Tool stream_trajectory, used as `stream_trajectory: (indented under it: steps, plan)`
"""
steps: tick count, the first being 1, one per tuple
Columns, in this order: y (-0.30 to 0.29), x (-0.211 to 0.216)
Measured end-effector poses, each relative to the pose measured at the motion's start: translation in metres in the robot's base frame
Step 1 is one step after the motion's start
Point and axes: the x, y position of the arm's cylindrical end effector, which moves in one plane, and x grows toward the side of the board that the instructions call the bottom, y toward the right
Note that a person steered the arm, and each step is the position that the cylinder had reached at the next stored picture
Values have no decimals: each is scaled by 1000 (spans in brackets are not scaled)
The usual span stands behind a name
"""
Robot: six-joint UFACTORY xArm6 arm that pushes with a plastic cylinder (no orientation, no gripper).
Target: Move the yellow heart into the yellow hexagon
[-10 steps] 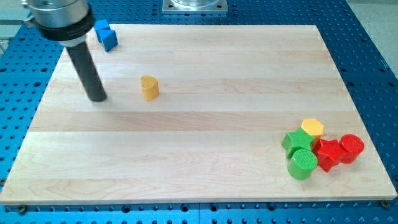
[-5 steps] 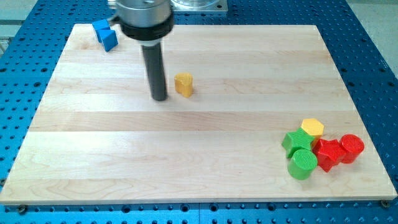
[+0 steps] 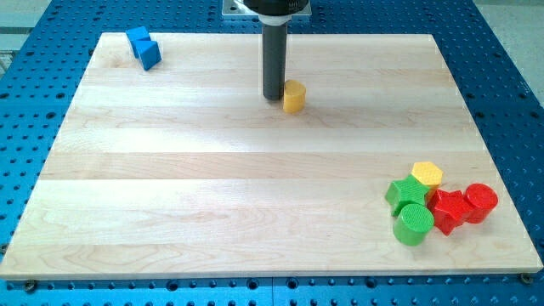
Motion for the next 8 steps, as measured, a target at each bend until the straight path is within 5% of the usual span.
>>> stream_trajectory:
  steps: [1,2,4,6,8]
  plan:
    - [29,23]
    - [83,108]
    - [54,82]
    - [183,124]
    - [159,115]
